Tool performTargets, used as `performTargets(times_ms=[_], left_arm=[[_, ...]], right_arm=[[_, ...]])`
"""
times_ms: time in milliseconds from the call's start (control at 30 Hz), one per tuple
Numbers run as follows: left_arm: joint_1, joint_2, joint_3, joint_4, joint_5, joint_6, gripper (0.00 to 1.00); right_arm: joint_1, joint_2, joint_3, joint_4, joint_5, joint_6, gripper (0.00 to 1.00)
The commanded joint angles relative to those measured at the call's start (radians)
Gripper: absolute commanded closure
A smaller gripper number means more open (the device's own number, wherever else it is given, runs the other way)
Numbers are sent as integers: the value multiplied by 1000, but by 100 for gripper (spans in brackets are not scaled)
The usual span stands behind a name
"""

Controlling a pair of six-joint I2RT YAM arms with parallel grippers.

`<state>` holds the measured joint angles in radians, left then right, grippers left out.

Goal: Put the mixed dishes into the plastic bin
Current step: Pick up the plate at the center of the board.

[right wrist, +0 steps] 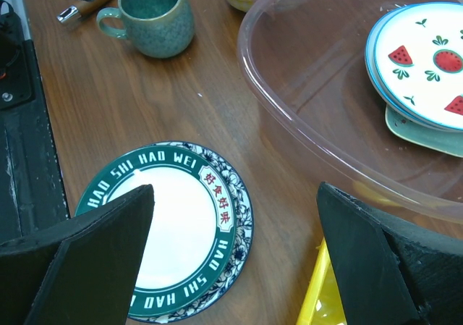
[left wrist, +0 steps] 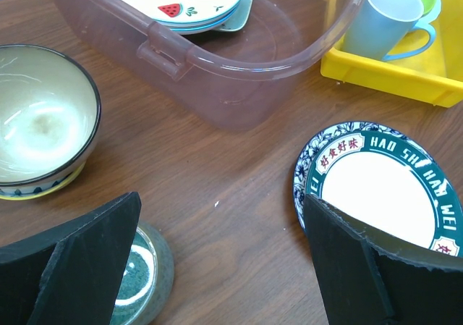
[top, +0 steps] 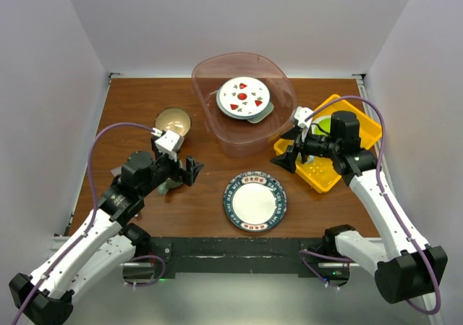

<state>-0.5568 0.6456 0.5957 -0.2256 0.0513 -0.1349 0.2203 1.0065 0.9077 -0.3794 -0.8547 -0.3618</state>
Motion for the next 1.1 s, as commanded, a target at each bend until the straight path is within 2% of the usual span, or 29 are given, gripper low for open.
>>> performTargets(times_ms=[0, 1067], left_arm=[[3, 5, 6, 42, 19, 21, 0], [5, 58, 10, 45, 93, 21, 0]], right_arm=[[-7, -6, -3, 34, 3, -22, 2], [-6, 1, 2, 7, -30, -58, 2]])
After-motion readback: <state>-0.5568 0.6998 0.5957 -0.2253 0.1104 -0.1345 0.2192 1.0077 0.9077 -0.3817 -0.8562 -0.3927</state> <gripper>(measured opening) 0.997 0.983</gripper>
